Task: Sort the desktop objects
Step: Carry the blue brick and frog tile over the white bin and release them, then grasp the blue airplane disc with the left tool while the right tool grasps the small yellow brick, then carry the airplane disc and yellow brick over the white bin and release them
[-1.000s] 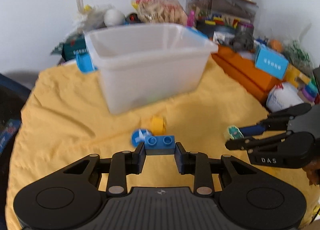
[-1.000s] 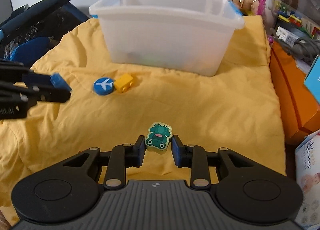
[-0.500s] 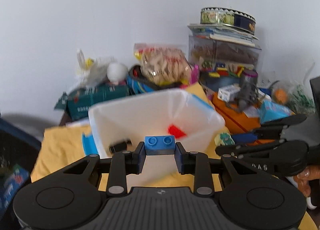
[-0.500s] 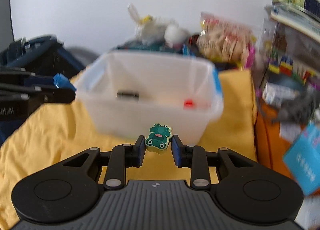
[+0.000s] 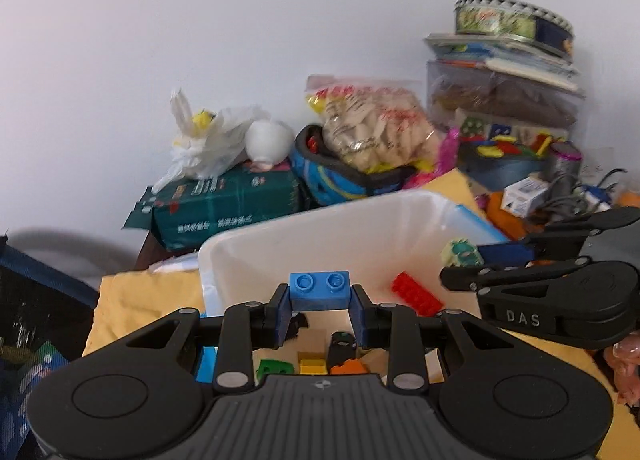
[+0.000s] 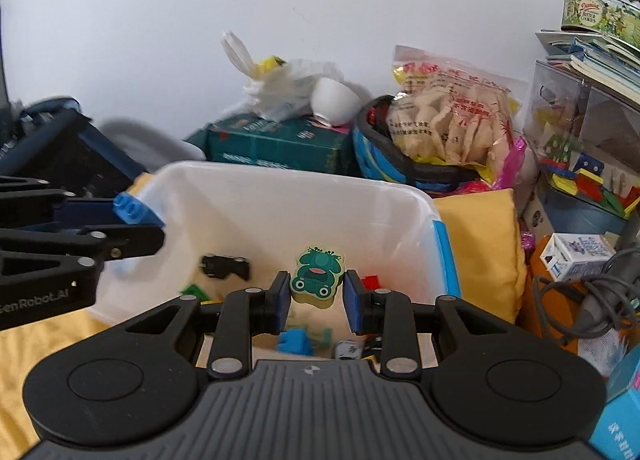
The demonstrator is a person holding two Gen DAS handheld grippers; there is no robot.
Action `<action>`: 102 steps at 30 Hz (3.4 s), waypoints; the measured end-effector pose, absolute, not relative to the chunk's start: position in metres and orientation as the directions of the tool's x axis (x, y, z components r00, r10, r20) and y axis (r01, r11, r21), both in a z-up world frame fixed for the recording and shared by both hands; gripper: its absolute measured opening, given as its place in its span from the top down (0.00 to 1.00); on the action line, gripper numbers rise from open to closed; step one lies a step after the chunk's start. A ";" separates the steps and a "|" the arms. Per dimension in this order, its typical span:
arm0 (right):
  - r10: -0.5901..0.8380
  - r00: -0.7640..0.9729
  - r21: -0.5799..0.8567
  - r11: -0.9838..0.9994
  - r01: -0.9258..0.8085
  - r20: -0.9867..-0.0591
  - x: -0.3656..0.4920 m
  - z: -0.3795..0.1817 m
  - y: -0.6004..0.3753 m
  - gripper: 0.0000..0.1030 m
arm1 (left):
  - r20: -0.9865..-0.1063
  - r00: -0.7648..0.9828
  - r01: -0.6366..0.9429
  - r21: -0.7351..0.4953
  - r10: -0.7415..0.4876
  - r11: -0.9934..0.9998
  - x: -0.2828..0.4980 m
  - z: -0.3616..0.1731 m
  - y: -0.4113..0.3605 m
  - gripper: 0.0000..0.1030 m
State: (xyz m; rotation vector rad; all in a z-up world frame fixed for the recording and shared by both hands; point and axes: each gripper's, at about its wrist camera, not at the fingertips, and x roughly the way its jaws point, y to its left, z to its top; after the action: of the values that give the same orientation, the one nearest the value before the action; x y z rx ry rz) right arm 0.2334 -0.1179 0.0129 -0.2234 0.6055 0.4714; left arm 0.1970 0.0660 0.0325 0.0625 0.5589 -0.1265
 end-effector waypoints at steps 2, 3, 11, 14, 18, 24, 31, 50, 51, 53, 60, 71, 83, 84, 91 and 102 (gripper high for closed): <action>0.334 0.724 -0.086 0.875 -0.476 -0.604 0.239 0.007 -0.115 0.66 | -0.553 0.828 0.124 0.022 -0.092 0.992 0.201 0.026 0.067 0.61; 0.325 0.721 -0.092 0.876 -0.473 -0.612 0.240 0.004 -0.115 0.59 | -0.562 0.822 0.125 0.014 -0.095 0.992 0.201 0.023 0.068 0.60; 0.362 0.715 -0.056 0.871 -0.488 -0.598 0.225 0.010 -0.129 0.59 | -0.515 0.847 0.124 -0.045 -0.130 0.991 0.172 0.033 0.084 0.56; 0.388 0.717 -0.051 0.860 -0.507 -0.579 0.210 0.015 -0.135 0.59 | -0.488 0.860 0.171 0.000 -0.150 0.985 0.147 0.038 0.082 0.55; 0.440 0.658 -0.027 0.819 -0.573 -0.611 0.182 0.006 -0.142 0.61 | -0.510 0.841 0.243 0.061 -0.179 0.968 0.117 0.026 0.072 0.45; 0.410 0.572 -0.014 0.805 -0.594 -0.711 0.142 -0.044 -0.151 0.61 | -0.689 0.704 0.315 0.089 -0.170 0.945 0.114 -0.045 0.060 0.44; 0.366 0.514 0.012 0.823 -0.567 -0.776 0.123 -0.077 -0.158 0.61 | -0.771 0.623 0.306 0.087 -0.130 0.948 0.135 -0.093 0.055 0.48; 0.499 0.437 0.257 0.826 -0.502 -0.748 0.164 -0.098 -0.109 0.62 | -0.784 0.591 0.278 -0.023 -0.190 0.960 0.039 -0.098 0.067 0.59; 0.492 0.431 0.275 0.837 -0.473 -0.756 0.169 -0.101 -0.105 0.64 | -0.783 0.592 0.275 -0.026 -0.191 0.961 0.039 -0.099 0.068 0.59; 0.490 0.417 0.305 0.847 -0.436 -0.765 0.175 -0.108 -0.100 0.64 | -0.782 0.593 0.267 -0.033 -0.191 0.963 0.037 -0.097 0.070 0.59; 0.489 0.438 0.269 0.839 -0.473 -0.755 0.182 -0.109 -0.086 0.83 | -0.783 0.592 0.270 -0.029 -0.190 0.962 0.038 -0.097 0.069 0.59; 0.318 0.423 -0.051 0.746 -0.664 -0.849 0.114 -0.091 -0.139 0.83 | -0.771 0.606 0.276 -0.028 -0.196 0.961 0.041 -0.100 0.065 0.59; 0.303 0.509 -0.111 0.767 -0.632 -0.805 0.091 -0.100 -0.152 0.72 | -0.781 0.600 0.245 -0.029 -0.174 0.969 0.037 -0.098 0.065 0.58; 0.310 0.511 -0.108 0.766 -0.633 -0.802 0.092 -0.100 -0.152 0.71 | -0.782 0.599 0.239 -0.028 -0.171 0.971 0.035 -0.097 0.065 0.58; 0.358 0.491 -0.092 0.729 -0.679 -0.794 0.096 -0.101 -0.150 0.65 | -0.778 0.607 0.233 -0.025 -0.165 0.972 0.034 -0.099 0.063 0.60; 0.355 0.496 -0.071 0.753 -0.654 -0.792 0.096 -0.087 -0.152 0.83 | -0.715 0.674 0.238 -0.024 -0.183 0.971 0.041 -0.053 0.056 0.60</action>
State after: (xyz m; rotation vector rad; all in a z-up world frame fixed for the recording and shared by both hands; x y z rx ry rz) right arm 0.0956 -0.1515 -0.0868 -0.3902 0.8517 0.6301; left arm 0.0411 0.0565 -0.0526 0.0732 0.7964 -0.2375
